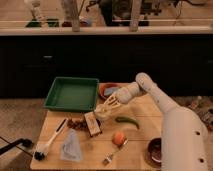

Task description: Place banana in paper cup

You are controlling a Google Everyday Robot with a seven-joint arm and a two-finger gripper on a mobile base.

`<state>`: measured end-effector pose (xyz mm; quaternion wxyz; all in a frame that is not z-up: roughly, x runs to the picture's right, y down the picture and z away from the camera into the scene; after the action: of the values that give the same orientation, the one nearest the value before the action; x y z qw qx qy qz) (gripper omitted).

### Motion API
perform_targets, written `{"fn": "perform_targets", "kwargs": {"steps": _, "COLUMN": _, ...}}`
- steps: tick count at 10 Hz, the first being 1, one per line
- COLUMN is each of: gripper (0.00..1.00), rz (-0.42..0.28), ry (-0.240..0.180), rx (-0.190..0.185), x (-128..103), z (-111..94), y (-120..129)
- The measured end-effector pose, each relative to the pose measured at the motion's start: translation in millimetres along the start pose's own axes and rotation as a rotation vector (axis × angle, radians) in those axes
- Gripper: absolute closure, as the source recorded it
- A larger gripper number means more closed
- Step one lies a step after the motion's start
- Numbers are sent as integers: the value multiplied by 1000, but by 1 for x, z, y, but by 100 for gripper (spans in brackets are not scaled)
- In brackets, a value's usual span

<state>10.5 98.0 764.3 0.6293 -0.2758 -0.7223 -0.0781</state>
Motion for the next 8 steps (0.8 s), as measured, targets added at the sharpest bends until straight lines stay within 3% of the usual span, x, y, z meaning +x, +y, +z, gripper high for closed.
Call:
{"fn": "perform_targets", "kwargs": {"steps": 2, "gripper": 22, "rz": -1, "ry": 0, "rx": 1, "x": 0, "z": 0, "y": 0}}
{"fn": "perform_targets", "kwargs": {"steps": 8, "gripper": 20, "rz": -14, "ry": 2, "rx": 4, "x": -1, "z": -1, "y": -3}}
